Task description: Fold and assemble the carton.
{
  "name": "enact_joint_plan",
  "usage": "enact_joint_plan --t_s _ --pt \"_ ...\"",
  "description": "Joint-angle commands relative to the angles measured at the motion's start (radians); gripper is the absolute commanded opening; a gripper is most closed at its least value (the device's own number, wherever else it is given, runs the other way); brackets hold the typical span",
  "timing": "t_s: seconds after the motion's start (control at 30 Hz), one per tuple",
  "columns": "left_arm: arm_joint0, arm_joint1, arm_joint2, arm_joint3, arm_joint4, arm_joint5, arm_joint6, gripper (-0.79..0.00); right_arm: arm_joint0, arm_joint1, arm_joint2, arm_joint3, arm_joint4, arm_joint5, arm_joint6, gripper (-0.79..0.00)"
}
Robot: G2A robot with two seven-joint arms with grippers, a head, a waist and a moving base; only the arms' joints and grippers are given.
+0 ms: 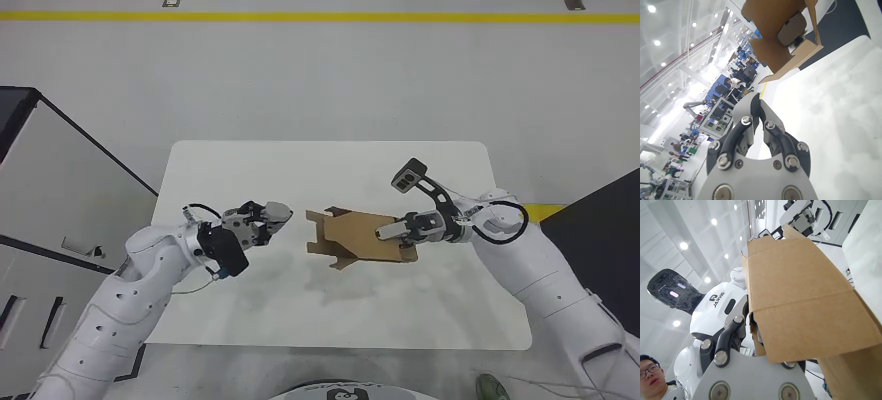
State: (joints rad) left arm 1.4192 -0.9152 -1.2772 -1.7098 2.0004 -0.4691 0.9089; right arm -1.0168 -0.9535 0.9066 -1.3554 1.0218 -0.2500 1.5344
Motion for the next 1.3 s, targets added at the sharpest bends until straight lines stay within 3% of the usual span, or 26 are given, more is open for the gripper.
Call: enact_joint_plan --t_s 0.0,0.23,0.5,0.83,1.27 --pt "0.002 0.006 -0.009 0.004 0.001 -0.058 0.029 -0.785 0.012 -0.003 -0.009 0.007 -0.003 -0.001 0.002 -0.785" --pt "0.006 0.019 -0.014 0.008 0.008 -0.162 0.048 -0.785 0.065 -0.007 -0.065 0.040 0.001 -0.018 0.002 -0.785" --pt "0.003 0.019 -0.017 0.001 0.014 -0.154 0.035 -0.785 0.083 -0.008 -0.089 0.059 0.013 -0.020 0.002 -0.785" --pt "-0.027 0.007 0.049 0.048 -0.169 -0.343 -0.115 -0.785 0.090 -0.027 -0.119 0.078 0.021 -0.026 0.002 -0.785" --pt "-0.046 0.001 0.068 0.046 -0.250 -0.379 -0.209 -0.785 0.083 -0.034 -0.124 0.067 0.015 -0.017 -0.031 -0.785"
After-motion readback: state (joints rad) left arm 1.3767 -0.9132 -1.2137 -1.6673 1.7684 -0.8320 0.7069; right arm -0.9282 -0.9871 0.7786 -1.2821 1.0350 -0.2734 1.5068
